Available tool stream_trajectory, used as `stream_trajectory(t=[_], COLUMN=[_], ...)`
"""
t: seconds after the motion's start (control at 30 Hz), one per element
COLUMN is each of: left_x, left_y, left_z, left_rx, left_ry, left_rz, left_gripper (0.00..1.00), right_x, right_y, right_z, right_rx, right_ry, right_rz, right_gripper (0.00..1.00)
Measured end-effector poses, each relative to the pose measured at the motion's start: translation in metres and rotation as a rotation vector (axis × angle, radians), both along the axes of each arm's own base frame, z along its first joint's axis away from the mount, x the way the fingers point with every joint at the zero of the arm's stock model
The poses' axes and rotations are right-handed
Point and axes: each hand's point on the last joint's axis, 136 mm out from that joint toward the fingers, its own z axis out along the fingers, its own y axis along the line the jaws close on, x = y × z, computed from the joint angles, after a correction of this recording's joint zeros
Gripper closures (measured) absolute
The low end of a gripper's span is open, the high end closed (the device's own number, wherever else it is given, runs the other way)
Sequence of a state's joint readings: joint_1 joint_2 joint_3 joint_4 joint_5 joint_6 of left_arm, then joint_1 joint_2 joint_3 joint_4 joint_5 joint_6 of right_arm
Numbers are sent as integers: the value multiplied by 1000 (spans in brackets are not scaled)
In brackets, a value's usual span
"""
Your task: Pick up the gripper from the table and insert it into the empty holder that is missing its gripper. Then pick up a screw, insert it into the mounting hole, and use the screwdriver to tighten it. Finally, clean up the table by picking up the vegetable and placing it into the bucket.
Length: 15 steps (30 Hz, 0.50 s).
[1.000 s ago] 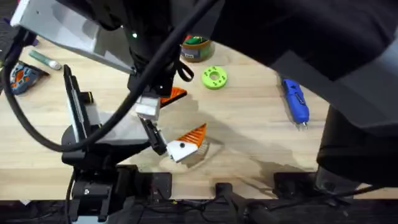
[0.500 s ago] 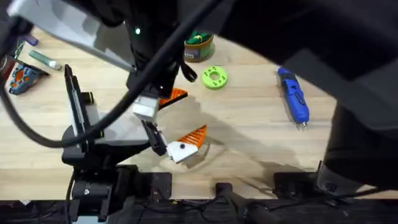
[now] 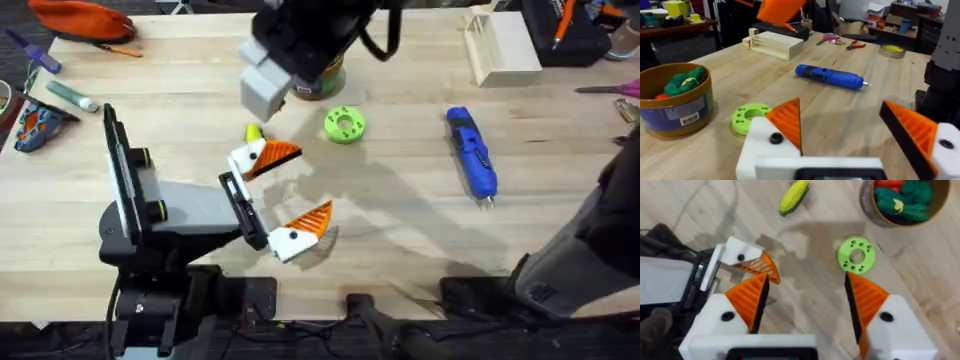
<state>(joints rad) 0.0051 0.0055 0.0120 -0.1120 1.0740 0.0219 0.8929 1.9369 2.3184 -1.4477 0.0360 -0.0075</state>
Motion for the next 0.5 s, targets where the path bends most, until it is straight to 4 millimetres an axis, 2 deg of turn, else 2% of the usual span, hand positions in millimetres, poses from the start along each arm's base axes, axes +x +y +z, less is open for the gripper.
stream_trajectory(t=[0.33, 0.5], left_x=[0, 0], left_y=[0, 0], left_z=[0, 0], left_rx=[0, 0], left_ry=[0, 0], left_rz=[0, 0], left_gripper=[15, 15], right_x=[8, 11], right_y=[-24, -40], right_z=[-7, -17], right_rx=[-32, -32], right_ry=[52, 43], right_rz=[-106, -175], right_gripper=[143, 143])
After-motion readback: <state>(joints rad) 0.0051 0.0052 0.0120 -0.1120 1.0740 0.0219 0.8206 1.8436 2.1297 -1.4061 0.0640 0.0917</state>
